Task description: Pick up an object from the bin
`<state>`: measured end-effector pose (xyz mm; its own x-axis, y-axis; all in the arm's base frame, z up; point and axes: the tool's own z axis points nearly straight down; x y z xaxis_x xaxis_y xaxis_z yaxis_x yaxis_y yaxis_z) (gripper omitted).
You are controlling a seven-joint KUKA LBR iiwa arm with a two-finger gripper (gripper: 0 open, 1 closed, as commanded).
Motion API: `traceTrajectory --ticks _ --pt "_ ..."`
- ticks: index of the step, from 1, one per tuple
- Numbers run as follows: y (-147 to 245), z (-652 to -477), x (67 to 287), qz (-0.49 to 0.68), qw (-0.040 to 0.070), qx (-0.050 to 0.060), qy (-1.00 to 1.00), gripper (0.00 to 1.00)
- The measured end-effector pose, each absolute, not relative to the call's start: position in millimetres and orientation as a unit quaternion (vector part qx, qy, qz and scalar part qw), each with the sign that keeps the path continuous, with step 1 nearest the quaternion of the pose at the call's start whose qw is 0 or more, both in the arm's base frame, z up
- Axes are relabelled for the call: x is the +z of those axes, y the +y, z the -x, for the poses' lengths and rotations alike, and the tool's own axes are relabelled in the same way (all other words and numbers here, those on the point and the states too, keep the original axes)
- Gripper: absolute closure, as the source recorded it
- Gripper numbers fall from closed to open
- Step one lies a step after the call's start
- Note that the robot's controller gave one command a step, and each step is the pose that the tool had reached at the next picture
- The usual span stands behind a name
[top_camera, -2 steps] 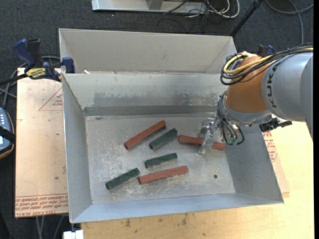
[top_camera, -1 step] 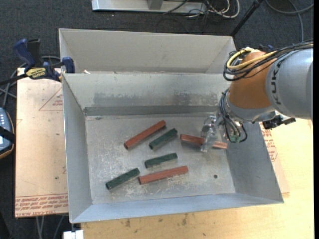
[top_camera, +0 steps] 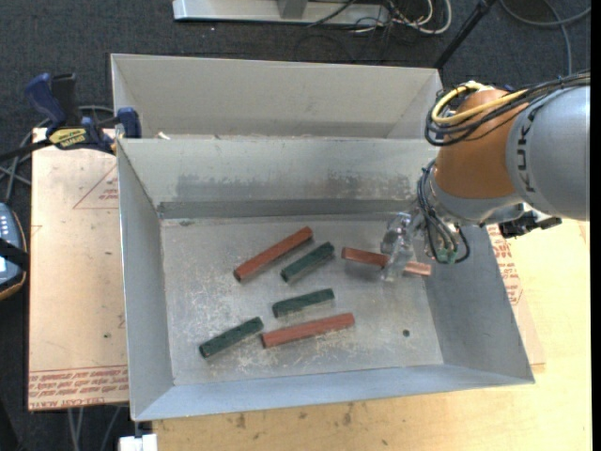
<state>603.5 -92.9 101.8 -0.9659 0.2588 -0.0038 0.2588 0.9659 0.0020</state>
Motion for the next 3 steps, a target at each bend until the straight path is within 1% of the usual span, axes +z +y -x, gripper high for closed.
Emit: traceTrajectory --ticks 1,3 --pt "-92.8 -603.6 110.6 -0.13 0.003 0.001 0.991 1.0" --pt "-92.5 -603.1 124.0 -0.13 0.001 0.001 0.992 1.0"
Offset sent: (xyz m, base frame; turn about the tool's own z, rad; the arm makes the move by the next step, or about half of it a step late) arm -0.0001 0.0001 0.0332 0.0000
